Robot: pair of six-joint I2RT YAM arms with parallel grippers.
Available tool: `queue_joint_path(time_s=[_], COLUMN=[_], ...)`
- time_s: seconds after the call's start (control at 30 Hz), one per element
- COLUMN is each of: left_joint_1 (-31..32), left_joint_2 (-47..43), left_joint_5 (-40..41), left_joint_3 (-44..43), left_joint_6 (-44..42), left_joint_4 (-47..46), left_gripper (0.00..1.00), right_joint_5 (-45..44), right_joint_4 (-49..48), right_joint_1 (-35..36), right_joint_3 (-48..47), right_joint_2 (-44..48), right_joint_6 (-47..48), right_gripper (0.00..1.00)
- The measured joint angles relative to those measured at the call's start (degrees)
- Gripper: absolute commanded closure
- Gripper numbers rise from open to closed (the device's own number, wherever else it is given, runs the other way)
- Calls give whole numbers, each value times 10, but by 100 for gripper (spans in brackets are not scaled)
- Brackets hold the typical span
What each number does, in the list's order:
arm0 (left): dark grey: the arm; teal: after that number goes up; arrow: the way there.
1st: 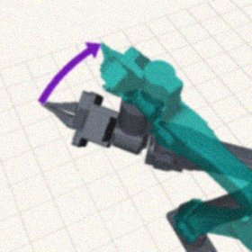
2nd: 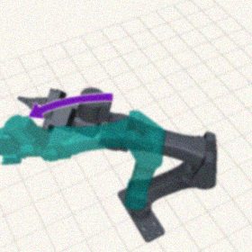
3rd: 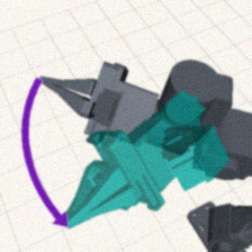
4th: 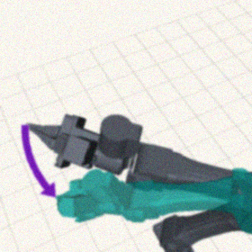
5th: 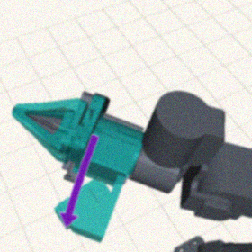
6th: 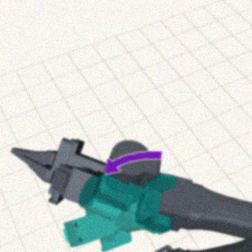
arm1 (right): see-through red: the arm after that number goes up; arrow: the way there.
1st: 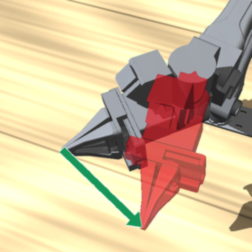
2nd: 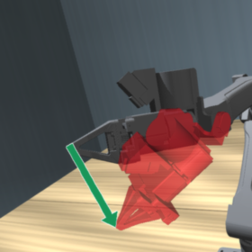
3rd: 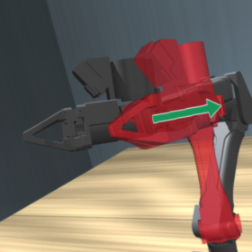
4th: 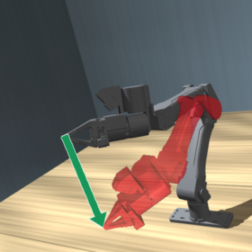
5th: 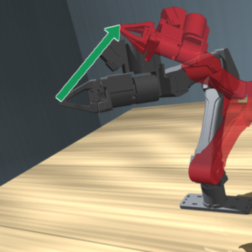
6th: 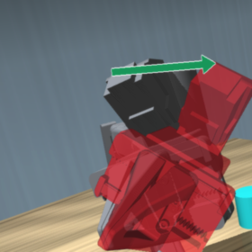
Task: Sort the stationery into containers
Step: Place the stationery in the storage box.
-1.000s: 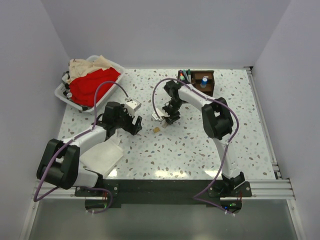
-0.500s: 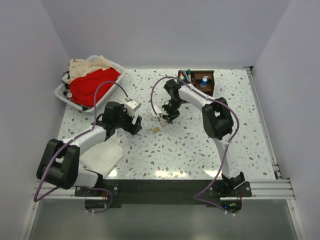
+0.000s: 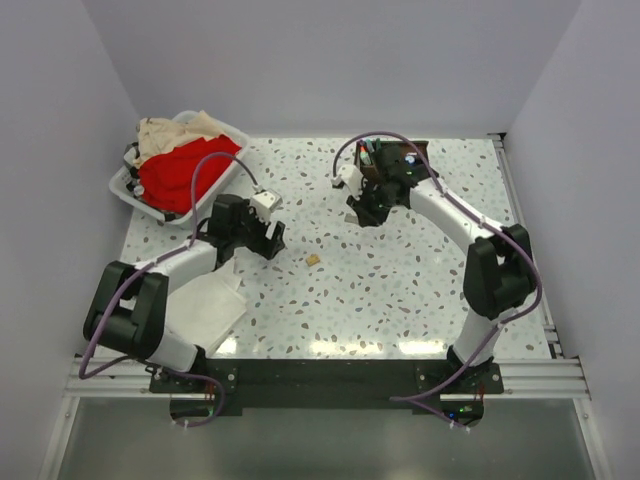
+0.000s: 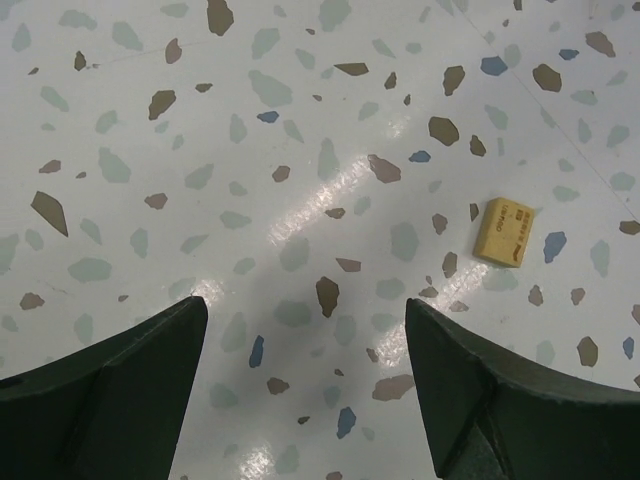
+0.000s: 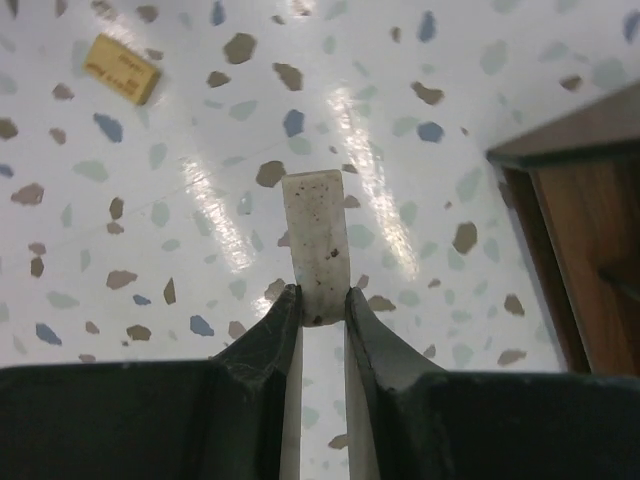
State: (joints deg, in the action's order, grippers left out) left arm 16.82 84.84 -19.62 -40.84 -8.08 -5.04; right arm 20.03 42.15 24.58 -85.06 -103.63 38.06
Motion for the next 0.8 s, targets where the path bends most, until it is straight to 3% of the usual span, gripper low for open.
queue_joint_path(time_s=[0.2, 0.23, 0.37, 0.8], left_joint_1=[-1, -1, -1, -2], left_joint_2=[65, 75, 85, 113], left_joint_5=[12, 17, 50, 157], left_joint_3=[-88, -105, -127, -145], left_joint_6=[0, 0, 8, 47], left_joint_4=[26, 30, 31, 57], left_gripper=[8, 0, 0, 0], right_joint_5=[-119, -139, -210, -328], right_joint_4=[-83, -93, -113, -146], right_joint_1=[-23, -31, -61, -94], right_joint_3=[68, 74, 82, 59], right_joint_2=[57, 58, 58, 26], right_joint_6=[-180, -208, -292, -380], right_gripper=[100, 100, 100, 100])
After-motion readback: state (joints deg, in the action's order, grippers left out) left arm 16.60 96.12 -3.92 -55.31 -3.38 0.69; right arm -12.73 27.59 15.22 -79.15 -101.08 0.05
